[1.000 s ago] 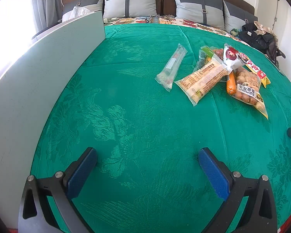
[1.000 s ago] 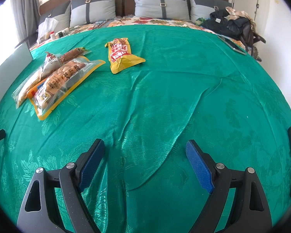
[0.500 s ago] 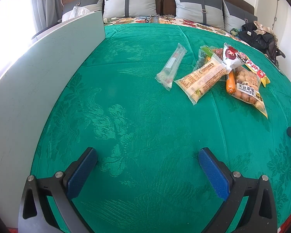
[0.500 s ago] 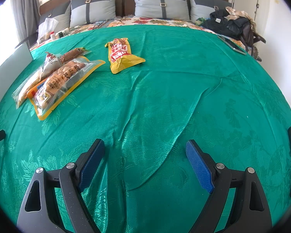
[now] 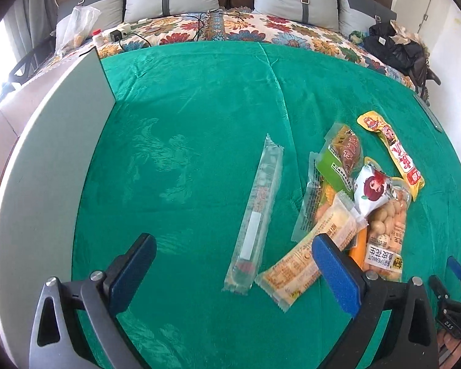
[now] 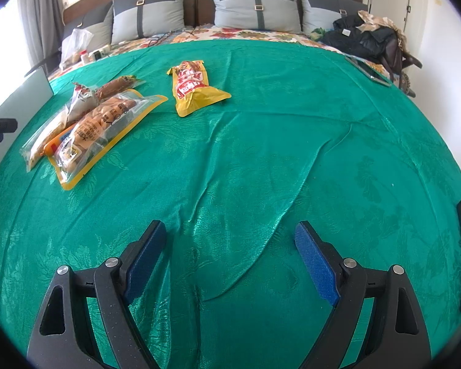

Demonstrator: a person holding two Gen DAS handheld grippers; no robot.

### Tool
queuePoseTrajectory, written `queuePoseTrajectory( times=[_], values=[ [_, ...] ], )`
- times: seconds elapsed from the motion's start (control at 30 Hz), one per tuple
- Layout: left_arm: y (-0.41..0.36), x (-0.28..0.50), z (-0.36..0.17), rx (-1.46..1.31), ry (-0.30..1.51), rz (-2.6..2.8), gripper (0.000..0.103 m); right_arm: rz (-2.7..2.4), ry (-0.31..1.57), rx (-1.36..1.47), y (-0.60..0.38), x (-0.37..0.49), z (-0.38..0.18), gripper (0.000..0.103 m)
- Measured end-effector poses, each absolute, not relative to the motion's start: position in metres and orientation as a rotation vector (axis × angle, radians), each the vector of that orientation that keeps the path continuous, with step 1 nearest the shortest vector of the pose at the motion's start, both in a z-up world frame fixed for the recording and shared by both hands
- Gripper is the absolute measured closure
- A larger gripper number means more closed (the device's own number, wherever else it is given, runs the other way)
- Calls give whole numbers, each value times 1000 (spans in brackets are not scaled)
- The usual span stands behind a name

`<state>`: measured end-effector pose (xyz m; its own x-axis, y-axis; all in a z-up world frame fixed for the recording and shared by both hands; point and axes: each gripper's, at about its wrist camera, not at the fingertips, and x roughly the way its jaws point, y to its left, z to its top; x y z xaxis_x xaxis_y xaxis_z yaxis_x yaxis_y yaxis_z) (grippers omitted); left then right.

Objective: Organize snacks
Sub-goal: 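Return both tools above the remaining snacks on the bed, then grasp the yellow-edged peanut bag with the right gripper and lift it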

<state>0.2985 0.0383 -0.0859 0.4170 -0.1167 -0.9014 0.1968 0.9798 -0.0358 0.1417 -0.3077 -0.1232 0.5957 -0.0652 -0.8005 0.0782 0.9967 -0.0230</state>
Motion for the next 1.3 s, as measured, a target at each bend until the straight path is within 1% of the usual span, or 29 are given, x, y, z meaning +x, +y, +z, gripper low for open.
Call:
queuePoseTrajectory(
  times=[0.07, 0.1, 0.13, 0.2, 0.23, 0.27, 0.4, 0.6, 0.7, 0.73, 0.77, 0.8, 0.83, 0.9, 0.97, 1.0, 1.3],
  values=[
    [29, 315, -102, 128, 1160, -167, 23, -83, 929, 15, -308, 142, -123, 15],
    [27, 321, -109, 130, 1178, -153, 27, -83, 929, 15, -308, 142, -123, 15],
    [26, 325, -116, 118, 1196, -147, 33, -83, 929, 15, -308, 142, -123, 14],
    [28, 325, -115, 81, 1162, -152, 45, -83, 929, 16, -307, 142, -123, 14],
    [30, 324, -114, 76, 1148, -145, 60, -83, 929, 16, -307, 142, -123, 14],
    [32, 321, -113, 63, 1138, -145, 82, -83, 928, 16, -307, 142, -123, 14],
    [55, 301, -112, 1, 1137, -114, 84, -84, 929, 16, -308, 142, -123, 14],
    [95, 227, -112, -44, 1139, -88, 84, -83, 929, 16, -308, 142, -123, 14],
    [103, 200, -112, -32, 1116, -68, 81, -83, 929, 16, -308, 142, -123, 14],
    [104, 196, -113, -32, 1104, -66, 71, -83, 929, 16, -308, 142, -123, 14],
    [104, 195, -113, -35, 1093, -64, 49, -83, 929, 16, -308, 142, -123, 14],
    [103, 195, -115, -34, 1088, -52, 35, -83, 929, 15, -308, 142, -123, 14],
    [104, 196, -118, -31, 1084, -34, 17, -83, 929, 16, -308, 142, -123, 14],
    [101, 197, -125, 5, 1050, -9, 13, -84, 929, 16, -308, 142, -123, 14],
    [101, 197, -130, 19, 1016, 11, 1, -83, 929, 17, -308, 142, -123, 14],
    [104, 198, -131, -3, 1011, 22, 0, -83, 929, 17, -308, 142, -123, 14],
    [107, 200, -134, -12, 958, 49, 0, -87, 937, 13, -307, 143, -123, 13]
  ],
)
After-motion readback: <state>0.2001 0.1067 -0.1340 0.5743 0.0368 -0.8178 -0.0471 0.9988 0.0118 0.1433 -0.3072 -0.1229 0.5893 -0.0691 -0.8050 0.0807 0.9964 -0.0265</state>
